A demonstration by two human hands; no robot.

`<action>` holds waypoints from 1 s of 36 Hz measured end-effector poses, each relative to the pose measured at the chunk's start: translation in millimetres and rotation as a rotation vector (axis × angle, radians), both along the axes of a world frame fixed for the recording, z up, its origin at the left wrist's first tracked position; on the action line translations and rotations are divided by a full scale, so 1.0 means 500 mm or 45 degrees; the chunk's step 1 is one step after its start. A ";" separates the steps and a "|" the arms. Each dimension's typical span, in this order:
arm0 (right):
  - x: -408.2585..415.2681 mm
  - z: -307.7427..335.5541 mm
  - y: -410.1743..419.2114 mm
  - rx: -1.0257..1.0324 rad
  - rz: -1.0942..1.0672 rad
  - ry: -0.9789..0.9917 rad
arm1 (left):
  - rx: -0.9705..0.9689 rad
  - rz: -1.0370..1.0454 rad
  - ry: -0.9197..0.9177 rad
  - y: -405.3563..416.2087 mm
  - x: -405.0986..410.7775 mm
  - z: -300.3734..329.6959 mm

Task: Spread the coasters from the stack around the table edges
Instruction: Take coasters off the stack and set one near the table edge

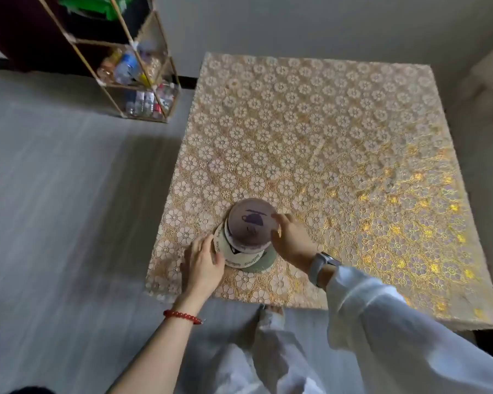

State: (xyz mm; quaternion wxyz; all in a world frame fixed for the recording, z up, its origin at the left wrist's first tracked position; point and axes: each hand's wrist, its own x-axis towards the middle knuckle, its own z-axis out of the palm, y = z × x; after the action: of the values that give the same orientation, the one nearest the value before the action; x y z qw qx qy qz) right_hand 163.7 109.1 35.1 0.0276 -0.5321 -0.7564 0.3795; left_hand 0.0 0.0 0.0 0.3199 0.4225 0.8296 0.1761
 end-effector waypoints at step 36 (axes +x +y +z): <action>0.256 -0.068 -0.062 -0.247 -1.062 -0.061 | 0.342 -0.504 -0.060 0.116 0.153 -0.012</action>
State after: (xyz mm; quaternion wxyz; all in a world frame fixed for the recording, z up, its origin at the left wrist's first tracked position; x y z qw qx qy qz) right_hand 291.6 78.3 0.9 0.1109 -0.8012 -0.4375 0.3928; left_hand 76.4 58.0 -6.1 0.3082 0.6115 0.6920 0.2284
